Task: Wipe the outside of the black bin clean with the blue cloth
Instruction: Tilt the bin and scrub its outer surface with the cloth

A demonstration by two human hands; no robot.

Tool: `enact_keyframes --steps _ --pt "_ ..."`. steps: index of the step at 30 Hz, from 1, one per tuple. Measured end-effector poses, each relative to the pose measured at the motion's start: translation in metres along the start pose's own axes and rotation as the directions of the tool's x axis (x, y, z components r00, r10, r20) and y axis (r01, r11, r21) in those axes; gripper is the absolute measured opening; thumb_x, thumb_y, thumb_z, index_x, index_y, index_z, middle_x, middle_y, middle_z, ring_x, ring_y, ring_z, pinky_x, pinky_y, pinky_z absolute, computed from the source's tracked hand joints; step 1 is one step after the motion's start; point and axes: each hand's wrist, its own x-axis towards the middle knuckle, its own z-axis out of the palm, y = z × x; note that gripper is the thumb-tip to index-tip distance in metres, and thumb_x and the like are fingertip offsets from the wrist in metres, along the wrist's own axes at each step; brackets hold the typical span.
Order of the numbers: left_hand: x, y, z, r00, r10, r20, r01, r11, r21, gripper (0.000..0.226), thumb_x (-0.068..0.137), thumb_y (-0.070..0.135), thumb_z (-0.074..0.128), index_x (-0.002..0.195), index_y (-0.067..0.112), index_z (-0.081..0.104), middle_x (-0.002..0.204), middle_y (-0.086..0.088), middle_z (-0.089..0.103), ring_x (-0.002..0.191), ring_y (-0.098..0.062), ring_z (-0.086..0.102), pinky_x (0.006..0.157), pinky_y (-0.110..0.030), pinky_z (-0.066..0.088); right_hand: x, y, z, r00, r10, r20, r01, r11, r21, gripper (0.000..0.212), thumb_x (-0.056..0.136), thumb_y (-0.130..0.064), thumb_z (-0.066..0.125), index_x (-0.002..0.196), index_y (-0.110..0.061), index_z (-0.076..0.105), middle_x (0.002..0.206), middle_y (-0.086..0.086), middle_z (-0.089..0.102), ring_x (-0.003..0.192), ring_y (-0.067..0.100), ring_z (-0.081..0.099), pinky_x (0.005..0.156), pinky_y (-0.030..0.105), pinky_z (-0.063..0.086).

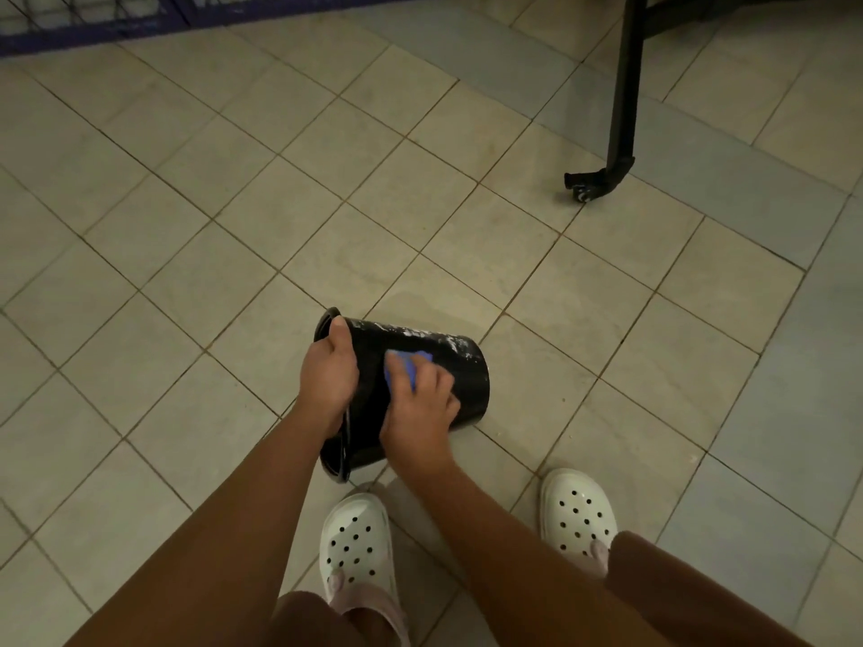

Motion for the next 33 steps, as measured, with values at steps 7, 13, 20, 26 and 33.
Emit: enact_keyframes --steps 7,13,20,26,33 --pt "0.001 -0.001 0.002 1.000 0.009 0.005 -0.009 1.000 0.030 0.054 0.104 0.049 0.024 0.101 0.010 0.062 0.087 -0.009 0.061 0.094 -0.029 0.058 0.093 -0.042 0.048 -0.001 0.042 -0.013 0.920 0.383 0.080 -0.386 0.922 0.025 0.077 0.083 -0.018 0.059 0.146 -0.024 0.015 0.145 0.010 0.016 0.128 0.030 0.018 0.104 0.046 0.031" --pt "0.005 -0.008 -0.005 1.000 -0.013 0.013 0.013 1.000 0.012 0.064 0.102 0.053 0.025 0.127 0.005 0.058 0.104 -0.016 0.065 0.103 -0.034 0.061 0.097 -0.052 0.050 0.016 0.034 -0.005 0.970 0.238 0.055 -0.239 0.971 0.009 0.066 0.085 -0.015 0.054 0.143 -0.026 0.025 0.145 0.008 0.022 0.128 0.029 0.020 0.104 0.049 0.028" --pt "0.003 -0.002 -0.003 1.000 0.001 0.019 -0.001 0.999 0.035 0.055 0.104 0.049 0.023 0.101 0.010 0.060 0.081 -0.006 0.058 0.084 -0.024 0.057 0.082 -0.039 0.047 -0.001 0.045 -0.005 0.922 0.380 0.073 -0.383 0.923 0.029 0.077 0.083 -0.013 0.059 0.145 -0.023 0.015 0.143 0.010 0.017 0.126 0.029 0.019 0.104 0.046 0.032" --pt "0.002 -0.007 -0.006 0.999 0.012 0.041 -0.013 1.000 0.023 0.057 0.104 0.051 0.023 0.122 0.010 0.058 0.102 -0.013 0.064 0.100 -0.029 0.061 0.099 -0.048 0.048 0.024 0.059 -0.011 0.927 0.362 0.094 -0.364 0.931 0.002 0.065 0.084 -0.009 0.052 0.142 -0.024 0.025 0.141 0.010 0.023 0.123 0.030 0.023 0.100 0.048 0.034" --pt "0.004 -0.006 -0.006 0.999 0.023 0.037 -0.024 0.999 0.029 0.055 0.104 0.050 0.025 0.108 0.010 0.062 0.093 -0.012 0.063 0.096 -0.029 0.060 0.095 -0.049 0.049 -0.003 0.035 -0.001 0.972 0.236 0.005 -0.236 0.972 0.018 0.072 0.082 -0.013 0.058 0.144 -0.019 0.022 0.142 0.012 0.021 0.125 0.030 0.021 0.102 0.046 0.030"
